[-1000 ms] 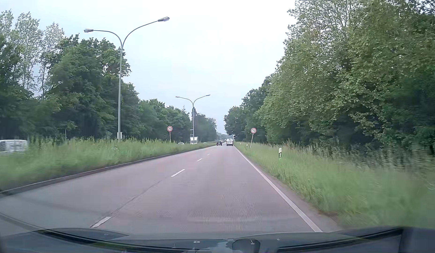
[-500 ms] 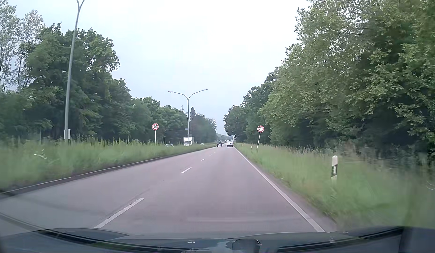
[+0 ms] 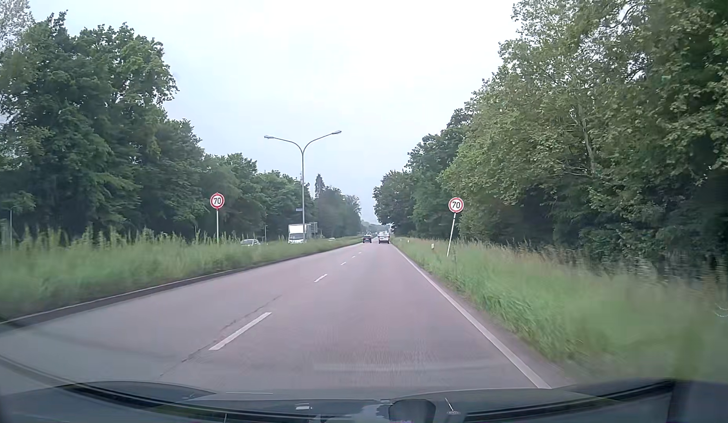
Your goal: Follow the waypoints while adhering to traffic rules and regulations
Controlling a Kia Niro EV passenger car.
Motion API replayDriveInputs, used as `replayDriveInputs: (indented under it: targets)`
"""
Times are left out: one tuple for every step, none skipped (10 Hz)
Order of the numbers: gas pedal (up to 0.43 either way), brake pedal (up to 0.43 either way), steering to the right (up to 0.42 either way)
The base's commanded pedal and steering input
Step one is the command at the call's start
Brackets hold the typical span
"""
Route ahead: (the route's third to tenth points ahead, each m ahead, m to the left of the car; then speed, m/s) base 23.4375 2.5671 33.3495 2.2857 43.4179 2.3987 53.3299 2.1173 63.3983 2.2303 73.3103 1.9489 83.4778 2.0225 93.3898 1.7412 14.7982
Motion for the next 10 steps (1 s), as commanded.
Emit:
replayDriveInputs:
  targets:
    - [0.209,0.000,0.001]
    - [0.209,0.000,0.001]
    - [0.209,0.000,0.001]
    - [0.209,0.000,0.001]
    - [0.209,0.000,0.001]
    - [0.209,0.000,0.001]
    - [0.220,0.000,0.001]
    - [0.220,0.000,0.000]
    - [0.220,0.000,0.000]
    - [0.220,0.000,0.000]
